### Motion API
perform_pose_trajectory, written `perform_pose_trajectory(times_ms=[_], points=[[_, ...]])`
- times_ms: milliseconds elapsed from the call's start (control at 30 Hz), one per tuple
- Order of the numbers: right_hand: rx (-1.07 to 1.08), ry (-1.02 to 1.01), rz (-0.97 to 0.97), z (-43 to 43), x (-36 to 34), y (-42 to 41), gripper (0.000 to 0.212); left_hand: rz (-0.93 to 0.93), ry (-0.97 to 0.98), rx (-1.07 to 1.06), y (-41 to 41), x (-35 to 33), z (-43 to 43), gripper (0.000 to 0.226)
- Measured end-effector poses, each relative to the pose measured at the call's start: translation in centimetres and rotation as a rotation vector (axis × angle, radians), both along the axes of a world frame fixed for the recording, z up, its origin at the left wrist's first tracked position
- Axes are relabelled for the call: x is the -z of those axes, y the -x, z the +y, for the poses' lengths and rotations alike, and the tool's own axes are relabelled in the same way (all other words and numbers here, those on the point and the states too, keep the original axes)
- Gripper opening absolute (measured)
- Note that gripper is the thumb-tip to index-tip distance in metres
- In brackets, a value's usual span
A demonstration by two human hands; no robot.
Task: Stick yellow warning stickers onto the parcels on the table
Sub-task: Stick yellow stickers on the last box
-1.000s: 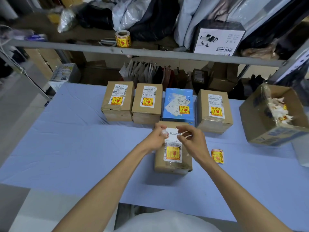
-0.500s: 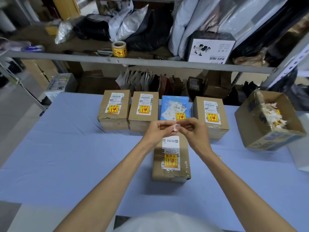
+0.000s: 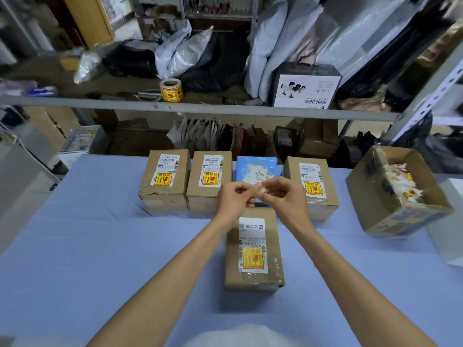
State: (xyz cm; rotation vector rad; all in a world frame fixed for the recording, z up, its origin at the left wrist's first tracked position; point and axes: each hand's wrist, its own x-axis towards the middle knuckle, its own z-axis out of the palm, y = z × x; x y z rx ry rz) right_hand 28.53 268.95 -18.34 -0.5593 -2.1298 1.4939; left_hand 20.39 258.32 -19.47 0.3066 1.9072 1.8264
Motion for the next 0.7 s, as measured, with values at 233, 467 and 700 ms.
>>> perform_pose_trajectory(times_ms=[233, 467, 700], points=[[-0.024, -0.200, -0.009, -0.40, 0.46, -0.02, 0.003, -0.132, -0.051, 0.021, 0.22, 0.10, -0.29, 0.024], [0.007, -0.387, -0.026, 0.25, 0.70, 0.26, 0.003, -0.245, -0.147, 0.138, 0.66, -0.01, -0.67, 0.015], [0.019, -0.159, 0.012, 0.14, 0.24, 0.56, 0.005, -0.446, -0.267, 0.078, 1.01, -0.28, -0.59, 0.006]])
